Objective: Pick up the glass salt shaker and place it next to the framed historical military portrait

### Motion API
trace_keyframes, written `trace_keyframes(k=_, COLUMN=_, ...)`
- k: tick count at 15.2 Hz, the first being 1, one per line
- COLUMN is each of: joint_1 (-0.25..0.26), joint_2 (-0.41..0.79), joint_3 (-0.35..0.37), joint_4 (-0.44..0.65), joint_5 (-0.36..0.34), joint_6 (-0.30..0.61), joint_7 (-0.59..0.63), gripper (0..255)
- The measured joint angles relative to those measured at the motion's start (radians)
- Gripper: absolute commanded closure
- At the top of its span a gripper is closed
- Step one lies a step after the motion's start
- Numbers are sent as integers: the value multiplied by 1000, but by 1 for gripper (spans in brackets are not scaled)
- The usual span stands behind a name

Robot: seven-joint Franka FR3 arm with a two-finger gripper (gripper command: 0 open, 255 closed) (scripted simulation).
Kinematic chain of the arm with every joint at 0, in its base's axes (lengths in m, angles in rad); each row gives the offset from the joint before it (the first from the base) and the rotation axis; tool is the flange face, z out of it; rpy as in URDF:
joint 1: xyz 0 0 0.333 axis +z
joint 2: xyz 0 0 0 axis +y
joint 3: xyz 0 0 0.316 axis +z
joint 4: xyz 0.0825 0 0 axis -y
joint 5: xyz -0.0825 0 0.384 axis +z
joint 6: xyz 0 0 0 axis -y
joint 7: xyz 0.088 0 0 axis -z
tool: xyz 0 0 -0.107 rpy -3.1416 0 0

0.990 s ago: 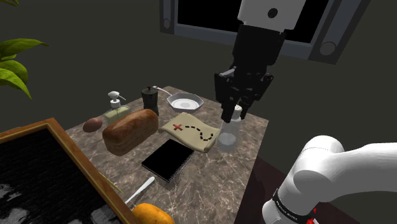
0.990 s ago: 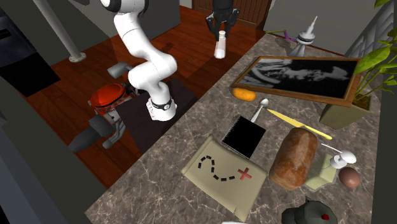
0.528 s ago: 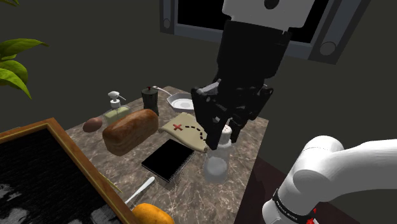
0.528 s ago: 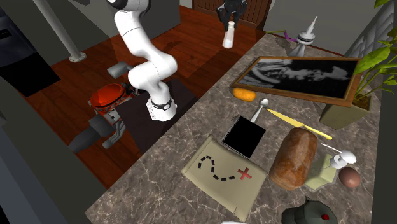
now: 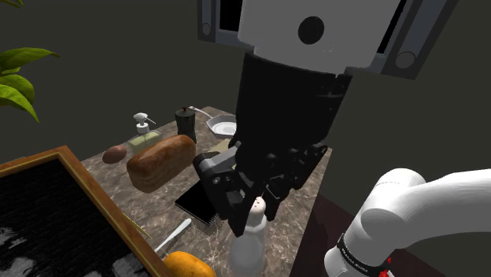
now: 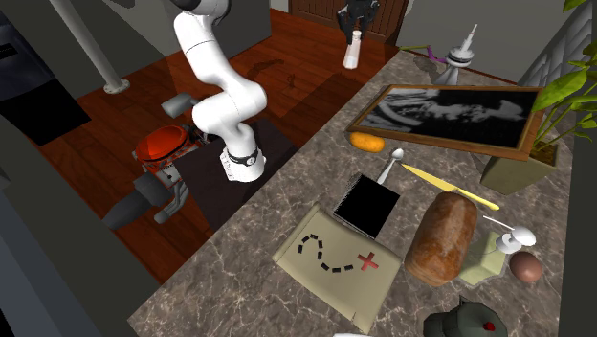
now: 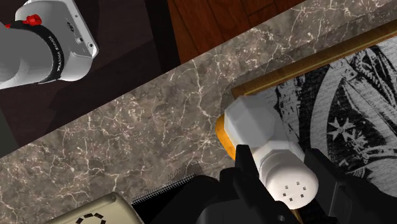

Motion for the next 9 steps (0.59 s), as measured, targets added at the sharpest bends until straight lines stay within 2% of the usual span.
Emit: trace_keyframes(k=9, joint_1=26, joint_2=-53, joint_3=26, joint_4=-144, joint_5=37, joint_6=94, joint_7=-26, gripper=255)
